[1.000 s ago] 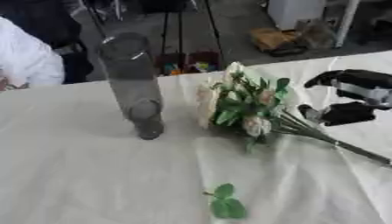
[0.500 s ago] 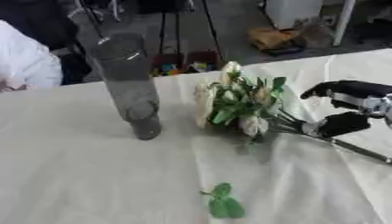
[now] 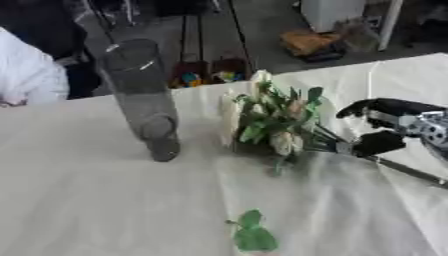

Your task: Arrange flowers into the vase.

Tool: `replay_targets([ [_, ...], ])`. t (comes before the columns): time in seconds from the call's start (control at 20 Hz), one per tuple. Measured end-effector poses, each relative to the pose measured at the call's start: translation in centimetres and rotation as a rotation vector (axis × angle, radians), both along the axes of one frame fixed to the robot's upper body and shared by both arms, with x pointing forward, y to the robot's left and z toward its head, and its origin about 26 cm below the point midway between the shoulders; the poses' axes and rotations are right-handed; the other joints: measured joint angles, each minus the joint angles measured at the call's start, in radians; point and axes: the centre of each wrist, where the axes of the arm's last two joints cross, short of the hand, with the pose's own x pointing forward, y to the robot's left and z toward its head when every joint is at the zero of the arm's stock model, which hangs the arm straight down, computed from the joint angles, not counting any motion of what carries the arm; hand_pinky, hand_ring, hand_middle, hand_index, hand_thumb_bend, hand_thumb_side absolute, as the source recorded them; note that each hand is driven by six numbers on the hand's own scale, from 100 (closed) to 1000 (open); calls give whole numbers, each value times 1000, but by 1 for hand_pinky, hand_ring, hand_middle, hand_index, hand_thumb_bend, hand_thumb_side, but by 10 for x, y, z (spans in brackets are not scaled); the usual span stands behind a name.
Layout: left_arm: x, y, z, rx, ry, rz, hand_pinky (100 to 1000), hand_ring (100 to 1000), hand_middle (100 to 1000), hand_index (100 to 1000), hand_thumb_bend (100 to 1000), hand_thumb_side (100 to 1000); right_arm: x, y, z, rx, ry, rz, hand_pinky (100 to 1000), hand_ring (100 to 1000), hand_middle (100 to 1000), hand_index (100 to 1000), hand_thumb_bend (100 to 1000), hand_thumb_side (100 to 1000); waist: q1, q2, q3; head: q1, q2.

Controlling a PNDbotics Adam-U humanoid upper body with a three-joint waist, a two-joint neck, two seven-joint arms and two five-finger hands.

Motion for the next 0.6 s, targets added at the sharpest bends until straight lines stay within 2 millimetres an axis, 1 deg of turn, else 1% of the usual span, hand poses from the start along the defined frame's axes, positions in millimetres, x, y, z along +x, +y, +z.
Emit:
replay_targets([
  [0.4, 0, 0, 0, -2, 0, -3, 863, 987, 942, 980, 100, 1000, 8, -1, -11, -8, 39, 11, 769, 956, 934, 954, 331, 696, 3, 5, 3, 0, -4],
  [0.55, 0, 0, 0, -4, 0, -5, 863, 986, 941, 980, 100, 1000, 12, -1, -14, -11, 51, 11, 768, 954, 927, 952, 324, 691, 1, 5, 4, 0, -7],
  [0.6, 0, 0, 0, -4, 0, -5, 863, 987, 941, 980, 100, 1000, 13, -1, -15, -11, 53, 12, 756, 939, 910, 945, 316, 691, 0, 5, 4, 0, -7],
])
